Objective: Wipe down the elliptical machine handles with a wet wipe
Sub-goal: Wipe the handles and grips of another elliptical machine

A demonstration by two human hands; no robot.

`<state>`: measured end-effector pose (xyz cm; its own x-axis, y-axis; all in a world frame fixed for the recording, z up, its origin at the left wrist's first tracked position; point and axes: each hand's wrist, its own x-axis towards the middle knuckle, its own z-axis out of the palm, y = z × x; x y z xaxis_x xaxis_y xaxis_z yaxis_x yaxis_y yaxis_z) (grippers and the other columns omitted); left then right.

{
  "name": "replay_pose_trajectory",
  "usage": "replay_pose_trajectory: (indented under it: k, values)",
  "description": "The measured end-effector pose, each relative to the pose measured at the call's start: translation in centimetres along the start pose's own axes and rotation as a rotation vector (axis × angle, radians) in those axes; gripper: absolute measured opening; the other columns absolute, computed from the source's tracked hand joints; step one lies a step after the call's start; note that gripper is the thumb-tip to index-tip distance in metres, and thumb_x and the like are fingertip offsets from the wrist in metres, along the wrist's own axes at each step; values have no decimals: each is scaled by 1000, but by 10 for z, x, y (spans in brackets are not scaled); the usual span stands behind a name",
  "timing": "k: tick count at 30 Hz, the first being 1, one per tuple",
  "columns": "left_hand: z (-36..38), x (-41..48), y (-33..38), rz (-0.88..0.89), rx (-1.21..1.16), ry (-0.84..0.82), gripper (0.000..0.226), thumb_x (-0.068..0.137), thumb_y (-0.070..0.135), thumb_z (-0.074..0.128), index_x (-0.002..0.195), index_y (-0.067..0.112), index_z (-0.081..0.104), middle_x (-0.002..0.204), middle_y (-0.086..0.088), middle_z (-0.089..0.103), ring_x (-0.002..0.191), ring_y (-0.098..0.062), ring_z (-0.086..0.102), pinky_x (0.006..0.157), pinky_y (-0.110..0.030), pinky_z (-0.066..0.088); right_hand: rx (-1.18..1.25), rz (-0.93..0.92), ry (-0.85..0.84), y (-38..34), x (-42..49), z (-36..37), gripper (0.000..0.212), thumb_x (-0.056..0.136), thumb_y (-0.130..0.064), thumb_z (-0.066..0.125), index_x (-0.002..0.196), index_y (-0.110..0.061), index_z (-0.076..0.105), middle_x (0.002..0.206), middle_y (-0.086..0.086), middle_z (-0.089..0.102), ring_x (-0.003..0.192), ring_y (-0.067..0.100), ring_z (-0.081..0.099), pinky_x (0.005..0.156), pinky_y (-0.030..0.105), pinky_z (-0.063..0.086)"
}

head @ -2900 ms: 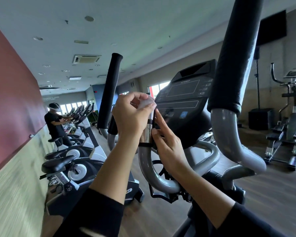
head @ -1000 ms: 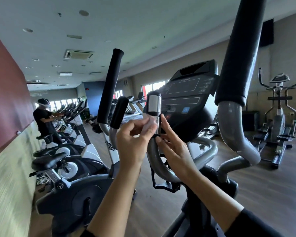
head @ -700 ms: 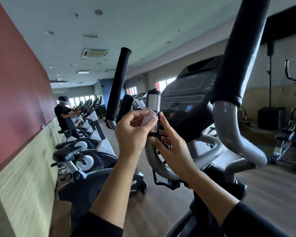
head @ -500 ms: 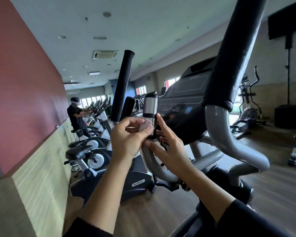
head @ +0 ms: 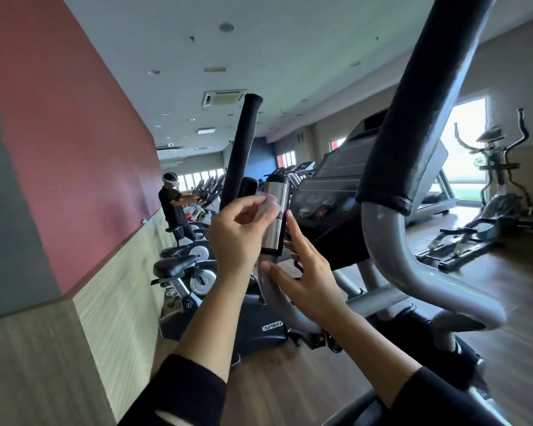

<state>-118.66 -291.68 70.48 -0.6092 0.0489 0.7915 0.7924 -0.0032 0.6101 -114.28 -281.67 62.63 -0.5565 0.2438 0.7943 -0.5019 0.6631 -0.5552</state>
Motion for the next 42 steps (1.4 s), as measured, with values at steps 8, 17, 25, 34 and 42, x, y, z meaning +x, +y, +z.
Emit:
replay_pose_trajectory:
  k: [8, 17, 25, 34, 42]
  values:
    - [4, 12, -11, -104, -156, -59, 21, 73, 15, 82, 93, 20, 75, 91, 1, 75, 87, -14, 70, 78, -27, 56, 22, 56, 56, -1, 9, 6, 64, 93, -50, 43, 149, -46, 12, 153, -11, 35, 130, 5, 45, 106, 40, 42]
    - [17, 35, 2, -163, -88, -19, 28, 63, 22, 88, 86, 25, 71, 86, 4, 74, 83, -14, 71, 82, -41, 58, -3, 114, 84, -5, 13, 5, 67, 95, -47, 47, 152, -34, 15, 156, -11, 28, 141, 8, 31, 115, 38, 31]
    - [11, 17, 16, -77, 61, 2, 24, 73, 13, 82, 94, 22, 73, 90, 5, 73, 80, 0, 66, 79, -24, 54, -19, 84, 31, -6, 14, 0, 65, 98, -40, 49, 153, -26, 17, 156, -10, 27, 142, 7, 28, 115, 32, 28]
    - [16, 6, 19, 59, 151, 74, 22, 80, 15, 77, 102, 16, 74, 82, 13, 71, 74, 10, 66, 76, -9, 50, 7, 57, 19, -4, 12, 1, 69, 97, -43, 48, 153, -25, 12, 135, -26, 27, 118, -19, 24, 94, -5, 15]
    - [23, 5, 18, 74, 223, 112, 21, 71, 14, 83, 88, 21, 72, 80, 17, 68, 72, 12, 62, 66, -5, 45, 57, 41, 11, 0, 14, -1, 71, 95, -41, 51, 153, -22, 14, 155, -8, 27, 142, 1, 22, 99, -6, 8]
